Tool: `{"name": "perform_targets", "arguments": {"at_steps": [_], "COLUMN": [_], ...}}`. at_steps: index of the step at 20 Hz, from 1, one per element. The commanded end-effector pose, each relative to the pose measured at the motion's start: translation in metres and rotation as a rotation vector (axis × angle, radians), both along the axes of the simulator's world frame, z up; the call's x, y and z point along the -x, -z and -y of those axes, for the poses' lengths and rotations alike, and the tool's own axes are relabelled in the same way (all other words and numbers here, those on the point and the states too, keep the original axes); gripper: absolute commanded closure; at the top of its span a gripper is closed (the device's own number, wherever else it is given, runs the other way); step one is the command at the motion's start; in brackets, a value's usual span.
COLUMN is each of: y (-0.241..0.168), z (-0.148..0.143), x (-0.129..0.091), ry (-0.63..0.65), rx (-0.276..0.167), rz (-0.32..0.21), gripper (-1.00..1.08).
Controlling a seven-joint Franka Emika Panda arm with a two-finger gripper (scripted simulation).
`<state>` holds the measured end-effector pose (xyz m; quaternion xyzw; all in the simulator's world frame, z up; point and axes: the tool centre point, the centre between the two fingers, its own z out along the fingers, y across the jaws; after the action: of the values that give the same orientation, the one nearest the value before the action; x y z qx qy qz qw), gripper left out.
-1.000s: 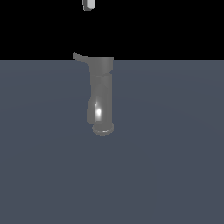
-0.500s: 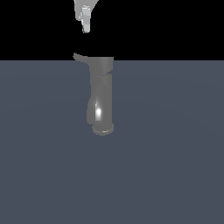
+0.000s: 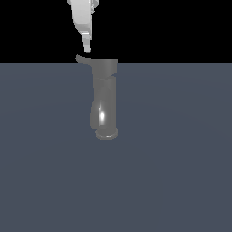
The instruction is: Turn on the faucet by rotating a designated handle.
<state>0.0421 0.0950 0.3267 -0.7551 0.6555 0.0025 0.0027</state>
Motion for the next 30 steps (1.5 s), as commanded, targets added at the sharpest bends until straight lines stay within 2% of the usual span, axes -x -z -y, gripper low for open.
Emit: {"name": "perform_targets", "arguments": {"at_steps": [1, 9, 17, 30], "y": [0.009, 0.026, 0.029, 0.029], "z": [-0.004, -0.011, -0.012, -0.022], "x": [-0.007, -0.018, -0.020, 0.019], "ry": [0.042, 0.117, 0.126, 0.126], "rx": [0.002, 0.007, 0.007, 0.007], "rz": [0.000, 0.000, -0.001, 0.000], "gripper": [1.08, 1.08, 1.08, 1.08]}}
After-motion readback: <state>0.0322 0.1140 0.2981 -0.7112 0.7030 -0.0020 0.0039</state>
